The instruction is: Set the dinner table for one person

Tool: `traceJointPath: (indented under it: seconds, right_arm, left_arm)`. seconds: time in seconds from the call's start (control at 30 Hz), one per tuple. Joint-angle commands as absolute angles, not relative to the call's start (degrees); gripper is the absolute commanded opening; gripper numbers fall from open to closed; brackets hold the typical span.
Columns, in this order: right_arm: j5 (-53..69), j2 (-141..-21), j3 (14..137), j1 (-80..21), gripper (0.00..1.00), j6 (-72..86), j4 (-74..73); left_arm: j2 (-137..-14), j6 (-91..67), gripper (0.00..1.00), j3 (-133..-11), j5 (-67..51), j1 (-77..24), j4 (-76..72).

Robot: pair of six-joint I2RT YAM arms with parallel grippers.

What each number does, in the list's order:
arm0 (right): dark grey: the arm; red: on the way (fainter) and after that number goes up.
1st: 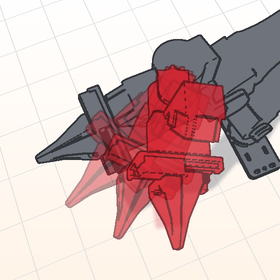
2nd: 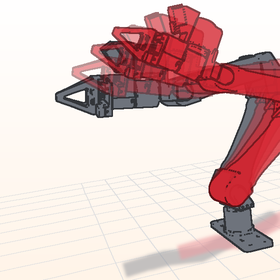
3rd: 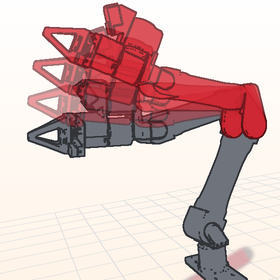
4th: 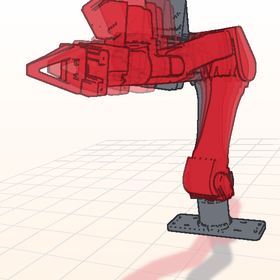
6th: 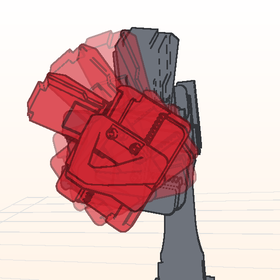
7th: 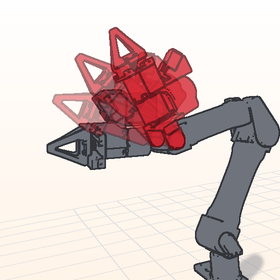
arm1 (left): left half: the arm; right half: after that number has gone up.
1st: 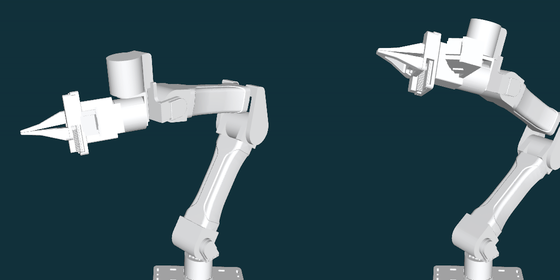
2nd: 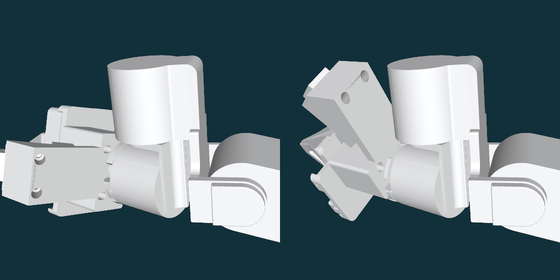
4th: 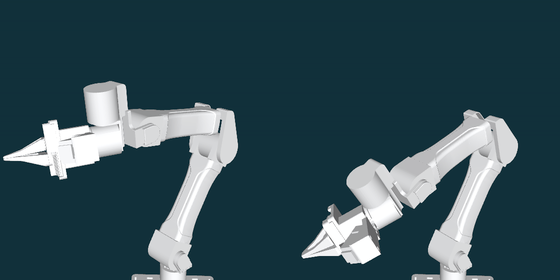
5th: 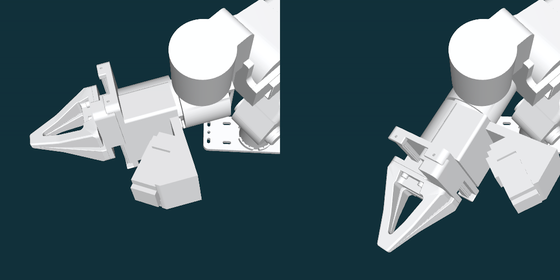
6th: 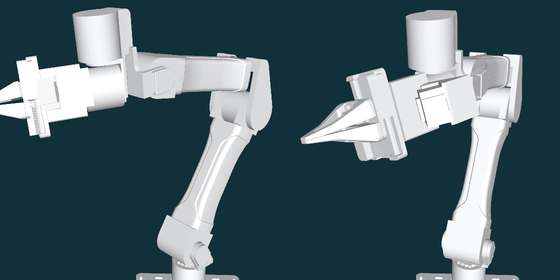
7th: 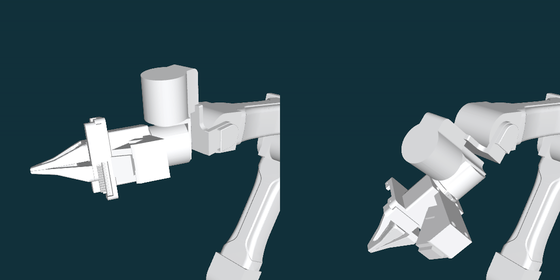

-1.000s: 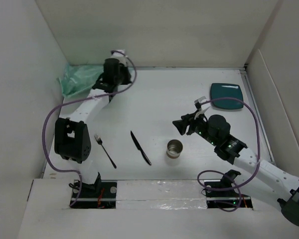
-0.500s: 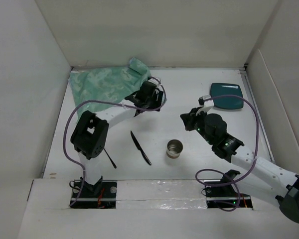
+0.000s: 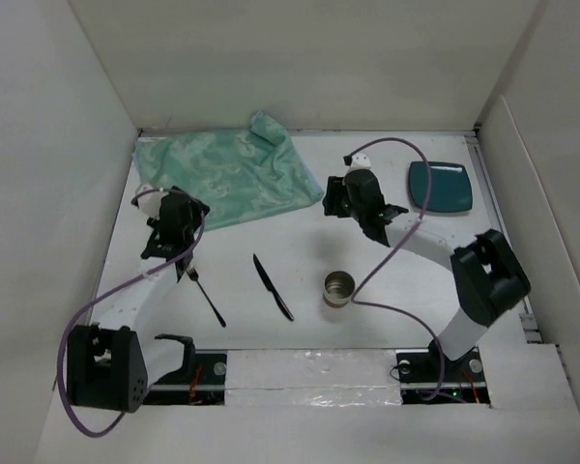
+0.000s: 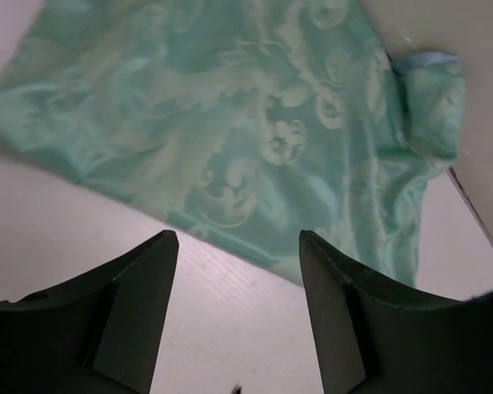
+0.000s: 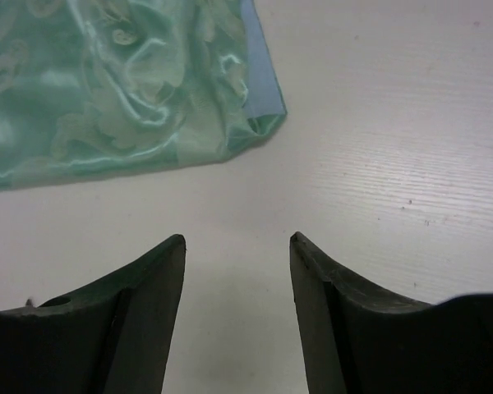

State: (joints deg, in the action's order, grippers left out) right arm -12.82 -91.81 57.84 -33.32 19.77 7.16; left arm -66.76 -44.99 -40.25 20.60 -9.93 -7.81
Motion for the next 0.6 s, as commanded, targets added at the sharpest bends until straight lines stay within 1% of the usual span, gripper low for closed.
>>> traceJointPath:
  seconds: [0.0,0.07,0.17,0.2,0.27,0.33,0.47,0.57]
  right_arm:
    - [-7.6,-99.1,63.7,-29.3,0.59,22.0,7.7]
    - [-2.6,-104.2,66.1,-27.3,0.59,24.2,7.0]
    - [-1.2,-107.8,68.2,-27.2,0.59,27.0,7.9]
    - [-1.1,-108.3,68.5,-27.2,0.59,27.9,8.0]
    - [-0.4,-109.5,68.6,-26.7,0.59,30.7,9.9]
    - [1.9,-111.5,69.9,-26.7,0.6,32.6,10.1]
    - [3.6,-115.2,71.8,-26.7,0.61,34.8,10.5]
    - [4.6,-117.2,72.5,-26.2,0.61,36.5,12.4]
  left_arm:
    - [-59.1,-54.3,0.57,-33.6,19.8,-5.1,-9.5]
    - [-55.1,-54.8,0.57,-30.9,20.1,-3.6,-6.9]
    - [-51.1,-56.3,0.58,-29.2,23.8,-3.6,-2.7]
    - [-50.4,-56.5,0.61,-28.7,24.4,-2.8,-1.8]
    - [-49.2,-56.3,0.63,-27.8,24.3,0.2,-0.2]
    - [-49.3,-57.0,0.65,-26.2,21.4,3.0,-0.6]
    - [-53.7,-60.6,0.67,-23.9,12.5,12.3,-6.7]
    - [-56.1,-61.5,0.69,-23.2,11.8,14.9,-9.7]
